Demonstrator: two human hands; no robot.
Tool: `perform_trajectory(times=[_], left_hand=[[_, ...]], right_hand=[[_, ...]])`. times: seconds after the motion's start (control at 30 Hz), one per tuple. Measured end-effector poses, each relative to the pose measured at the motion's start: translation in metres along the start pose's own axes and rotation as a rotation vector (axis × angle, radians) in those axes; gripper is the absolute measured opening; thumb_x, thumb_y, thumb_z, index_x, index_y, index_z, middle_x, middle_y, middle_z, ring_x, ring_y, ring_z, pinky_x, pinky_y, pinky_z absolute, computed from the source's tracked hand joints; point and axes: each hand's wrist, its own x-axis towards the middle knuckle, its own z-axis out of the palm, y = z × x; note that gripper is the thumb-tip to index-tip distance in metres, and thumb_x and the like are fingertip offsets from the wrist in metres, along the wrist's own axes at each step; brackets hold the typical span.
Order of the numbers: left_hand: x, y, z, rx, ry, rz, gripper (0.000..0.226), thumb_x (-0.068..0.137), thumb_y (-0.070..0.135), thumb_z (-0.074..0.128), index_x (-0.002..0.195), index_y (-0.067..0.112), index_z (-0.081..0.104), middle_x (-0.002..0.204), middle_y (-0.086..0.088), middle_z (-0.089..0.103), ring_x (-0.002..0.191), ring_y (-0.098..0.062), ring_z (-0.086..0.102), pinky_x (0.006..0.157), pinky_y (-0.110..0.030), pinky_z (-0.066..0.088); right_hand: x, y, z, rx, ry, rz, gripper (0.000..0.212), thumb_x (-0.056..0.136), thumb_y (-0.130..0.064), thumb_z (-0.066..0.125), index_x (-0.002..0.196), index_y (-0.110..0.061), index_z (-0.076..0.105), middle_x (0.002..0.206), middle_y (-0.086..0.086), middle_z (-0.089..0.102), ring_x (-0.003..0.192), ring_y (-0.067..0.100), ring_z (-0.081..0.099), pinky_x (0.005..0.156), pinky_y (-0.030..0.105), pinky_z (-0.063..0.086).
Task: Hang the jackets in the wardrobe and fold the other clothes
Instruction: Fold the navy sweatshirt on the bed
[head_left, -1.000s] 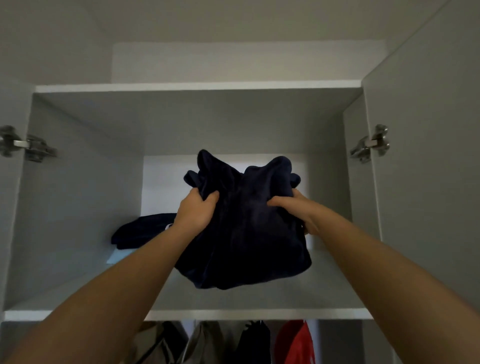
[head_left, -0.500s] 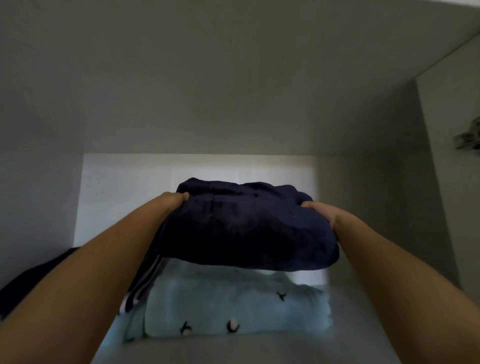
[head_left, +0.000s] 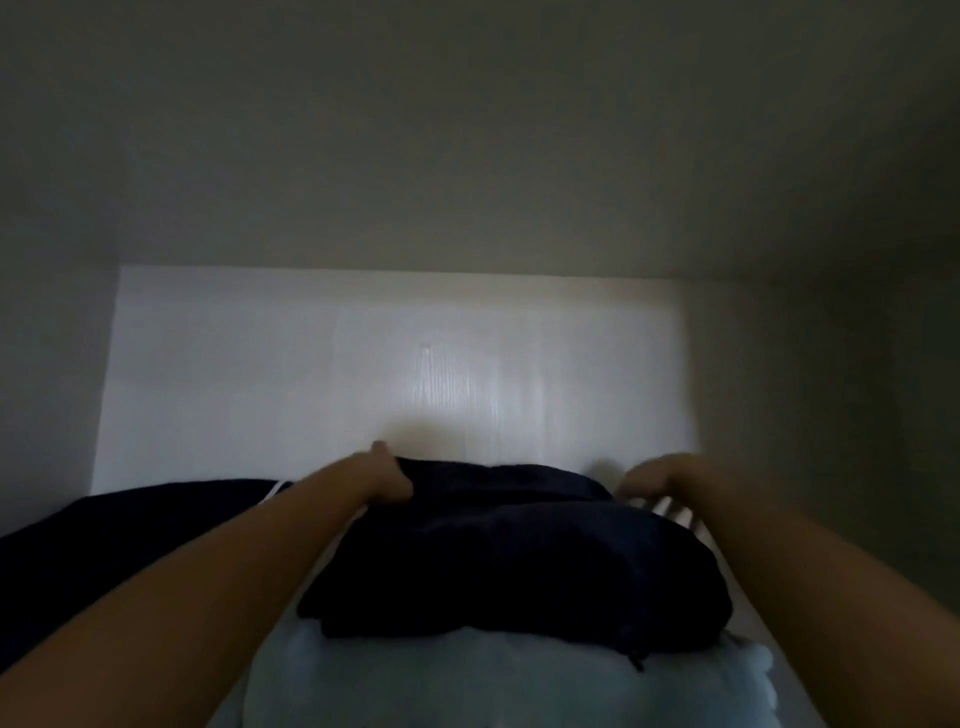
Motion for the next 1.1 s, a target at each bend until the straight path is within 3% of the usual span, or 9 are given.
perform_trajectory(times=[0.1, 0.2, 0.33, 0.43, 0.57, 0.7, 0.8, 0.93, 1.1], left_hand=[[0.007, 0.036, 0.005, 0.058, 0.226, 0.346, 0.068, 0.094, 0.046, 0.046, 0.151, 0.021, 0.018, 0.155, -0.008, 0.025, 0.14, -0.027, 0.028, 0.112, -0.045, 0.029], [0.013, 0.043, 0.062, 0.14, -0.007, 0.33, 0.067, 0.097, 0.059, 0.028, 0.153, 0.026, 0.011, 0.161, -0.004, 0.003, 0.147, -0.028, 0.007, 0.115, -0.055, 0.009], [0.014, 0.038, 0.086, 0.177, -0.195, 0.214, 0.07, 0.094, 0.067, 0.017, 0.152, 0.033, -0.001, 0.16, -0.002, -0.015, 0.147, -0.031, -0.007, 0.111, -0.065, -0.001], [-0.004, 0.04, 0.067, 0.194, -0.044, 0.228, 0.071, 0.094, 0.065, 0.024, 0.151, 0.024, 0.017, 0.159, -0.008, 0.015, 0.143, -0.032, 0.018, 0.112, -0.061, 0.012], [-0.047, 0.005, 0.033, 0.12, 0.215, 0.694, 0.055, 0.087, 0.069, 0.036, 0.126, 0.032, 0.045, 0.123, 0.01, 0.053, 0.106, -0.008, 0.052, 0.09, -0.027, 0.043], [-0.091, -0.042, 0.022, 0.283, 0.09, 0.937, 0.083, 0.069, 0.088, 0.037, 0.139, 0.046, 0.023, 0.129, 0.029, 0.04, 0.114, 0.008, 0.043, 0.097, -0.014, 0.035], [-0.105, -0.048, 0.028, 0.425, 0.12, 0.886, 0.077, 0.081, 0.06, 0.05, 0.147, 0.034, 0.018, 0.134, 0.02, 0.042, 0.119, -0.002, 0.046, 0.099, -0.021, 0.039], [-0.118, -0.036, 0.011, 0.58, 0.374, 0.89, 0.036, 0.091, 0.033, 0.047, 0.126, 0.026, 0.043, 0.1, 0.007, 0.061, 0.083, -0.009, 0.058, 0.064, -0.021, 0.037], [-0.137, -0.053, 0.012, 0.481, 0.398, 0.958, 0.037, 0.087, 0.041, 0.047, 0.121, 0.028, 0.049, 0.096, 0.012, 0.06, 0.081, -0.007, 0.058, 0.067, -0.027, 0.047]], right_hand=[[0.011, -0.045, 0.01, -0.066, 0.204, -0.27, 0.066, 0.096, -0.045, 0.046, 0.151, -0.017, 0.023, 0.157, 0.008, 0.023, 0.138, 0.027, 0.033, 0.11, 0.041, 0.033], [0.042, -0.046, 0.06, -0.247, 0.073, -0.283, 0.072, 0.094, -0.063, 0.035, 0.153, -0.034, 0.006, 0.162, 0.004, 0.0, 0.148, 0.028, 0.008, 0.119, 0.05, 0.011], [0.045, -0.036, 0.065, -0.161, 0.015, -0.231, 0.073, 0.094, -0.064, 0.033, 0.153, -0.036, 0.001, 0.162, 0.005, -0.003, 0.148, 0.029, 0.006, 0.119, 0.05, 0.007], [0.023, -0.039, 0.062, -0.099, 0.18, -0.362, 0.058, 0.099, -0.05, 0.036, 0.149, -0.021, 0.031, 0.155, 0.006, 0.03, 0.14, 0.023, 0.032, 0.114, 0.031, 0.023], [-0.038, -0.028, 0.048, -0.022, 0.475, -0.626, 0.033, 0.094, -0.05, 0.047, 0.11, -0.026, 0.064, 0.114, -0.005, 0.065, 0.103, 0.01, 0.059, 0.09, 0.024, 0.042], [-0.093, -0.001, 0.053, -0.189, 0.311, -0.778, 0.071, 0.071, -0.08, 0.051, 0.134, -0.048, 0.036, 0.132, -0.017, 0.051, 0.117, -0.002, 0.049, 0.103, 0.027, 0.041], [-0.112, 0.009, 0.071, -0.572, 0.393, -0.83, 0.101, 0.066, -0.073, 0.06, 0.146, -0.046, 0.005, 0.152, -0.009, 0.027, 0.132, 0.009, 0.034, 0.106, 0.029, 0.034], [-0.129, -0.001, 0.07, -0.626, 0.566, -0.82, 0.089, 0.068, -0.046, 0.066, 0.143, -0.036, 0.019, 0.134, -0.005, 0.049, 0.112, 0.017, 0.053, 0.084, 0.028, 0.047], [-0.15, 0.01, 0.08, -0.643, 0.656, -0.854, 0.083, 0.065, -0.055, 0.055, 0.139, -0.04, 0.02, 0.131, -0.012, 0.047, 0.112, 0.013, 0.05, 0.083, 0.025, 0.038]])
